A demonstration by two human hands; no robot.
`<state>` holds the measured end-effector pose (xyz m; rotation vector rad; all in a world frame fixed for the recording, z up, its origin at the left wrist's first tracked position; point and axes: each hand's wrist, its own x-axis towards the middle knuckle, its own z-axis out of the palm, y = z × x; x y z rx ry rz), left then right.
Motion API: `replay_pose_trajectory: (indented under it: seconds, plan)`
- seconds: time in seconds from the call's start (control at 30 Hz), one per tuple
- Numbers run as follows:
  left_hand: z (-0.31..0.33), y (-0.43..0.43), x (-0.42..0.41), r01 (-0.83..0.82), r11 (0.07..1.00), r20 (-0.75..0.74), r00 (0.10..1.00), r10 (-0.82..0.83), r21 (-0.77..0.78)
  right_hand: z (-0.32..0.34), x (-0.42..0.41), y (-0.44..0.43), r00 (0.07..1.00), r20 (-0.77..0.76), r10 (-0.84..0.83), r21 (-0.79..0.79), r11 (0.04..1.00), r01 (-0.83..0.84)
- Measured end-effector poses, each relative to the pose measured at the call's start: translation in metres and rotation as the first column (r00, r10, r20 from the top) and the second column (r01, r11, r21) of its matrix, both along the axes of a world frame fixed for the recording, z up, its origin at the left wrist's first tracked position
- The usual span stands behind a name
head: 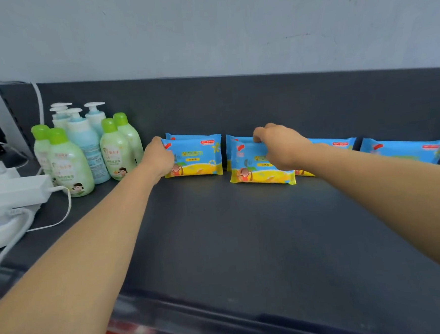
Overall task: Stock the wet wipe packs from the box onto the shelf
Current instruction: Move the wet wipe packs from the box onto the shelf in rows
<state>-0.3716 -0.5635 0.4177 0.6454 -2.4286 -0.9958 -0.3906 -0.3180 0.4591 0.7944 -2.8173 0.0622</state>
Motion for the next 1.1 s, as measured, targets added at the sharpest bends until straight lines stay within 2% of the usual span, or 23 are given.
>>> replay_pose_trajectory:
  seconds: [0.13, 0.33, 0.67, 0.87, 1.1]
  plan:
    - [0.001, -0.003, -0.002, -0.03, 0.999, -0.016, 0.999, 0.03, -0.042, -0.002, -0.006, -0.012, 1.0, -0.011, 0.027, -0.07, 0.997, -0.027]
    - [0.002, -0.011, -0.008, 0.034, 0.998, -0.018, 0.999, -0.036, -0.056, -0.011, -0.011, -0.019, 0.998, -0.069, -0.006, -0.115, 0.993, -0.002]
    - [0.006, -0.021, -0.014, -0.004, 1.0, -0.026, 1.0, 0.004, -0.015, -0.019, -0.013, -0.026, 0.969, -0.247, -0.029, -0.069, 0.998, 0.012]
    - [0.006, -0.02, -0.002, -0.015, 1.0, 0.018, 1.0, 0.015, -0.019, -0.021, -0.01, -0.024, 0.956, -0.285, -0.068, -0.087, 0.995, 0.045]
    - [0.019, 0.004, 0.019, -0.007, 0.985, -0.033, 0.999, 0.002, -0.172, -0.018, 0.014, -0.015, 0.952, -0.304, -0.025, -0.166, 0.986, -0.027]
